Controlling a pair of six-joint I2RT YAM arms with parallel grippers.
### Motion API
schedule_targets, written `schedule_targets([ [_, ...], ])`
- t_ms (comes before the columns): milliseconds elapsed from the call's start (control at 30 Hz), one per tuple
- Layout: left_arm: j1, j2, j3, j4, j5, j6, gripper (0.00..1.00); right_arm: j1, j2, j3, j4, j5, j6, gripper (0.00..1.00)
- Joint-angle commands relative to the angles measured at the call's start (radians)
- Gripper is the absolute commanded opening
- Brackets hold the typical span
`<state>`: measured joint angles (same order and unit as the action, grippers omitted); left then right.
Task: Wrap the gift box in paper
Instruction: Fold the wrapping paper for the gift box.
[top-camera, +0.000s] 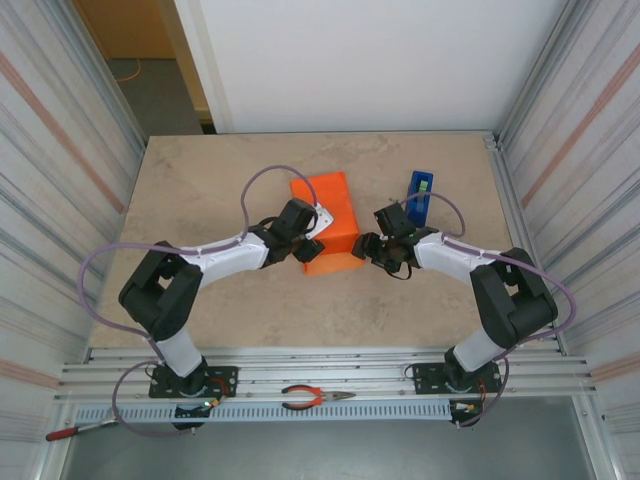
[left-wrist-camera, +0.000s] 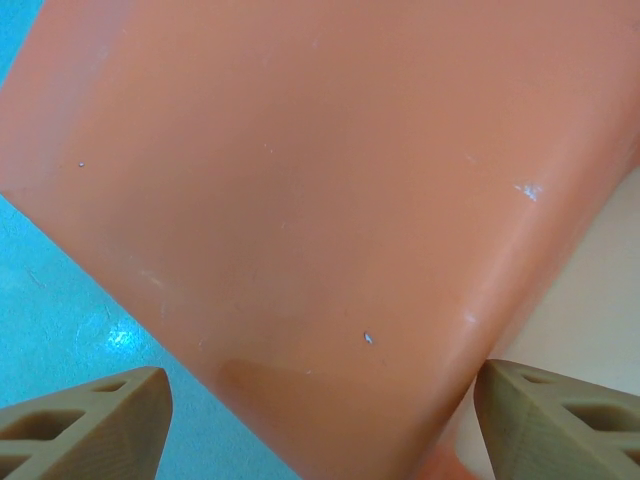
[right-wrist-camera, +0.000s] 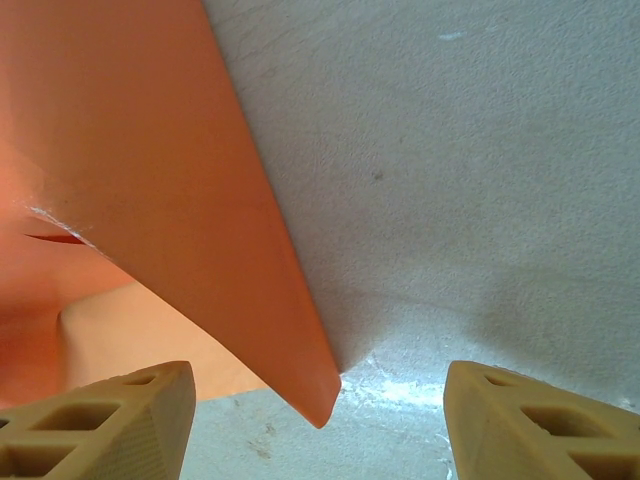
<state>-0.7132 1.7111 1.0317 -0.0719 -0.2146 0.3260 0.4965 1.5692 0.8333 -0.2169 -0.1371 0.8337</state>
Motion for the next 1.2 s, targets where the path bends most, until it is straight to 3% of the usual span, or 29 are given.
schedule_targets([
  [0,-0.002,0.025,-0.017,0.034,-0.016,0.018,0.79,-0.006,0.012,-0.014,0.01,-0.026,0.019,0.65],
  [467,-0.006,0.055,-0.029,0.065,-0.026,0.008,0.77,0.023,0.117,0.027,0.049,-0.046,0.024,0.59],
  [833,-0.008,0.056,-0.041,0.066,-0.028,-0.001,0.77,0.036,0.116,0.024,0.062,-0.055,0.021,0.36],
  [1167,-0.011,0.054,-0.043,0.061,-0.027,-0.005,0.76,0.035,0.12,0.04,0.057,-0.052,0.014,0.33],
])
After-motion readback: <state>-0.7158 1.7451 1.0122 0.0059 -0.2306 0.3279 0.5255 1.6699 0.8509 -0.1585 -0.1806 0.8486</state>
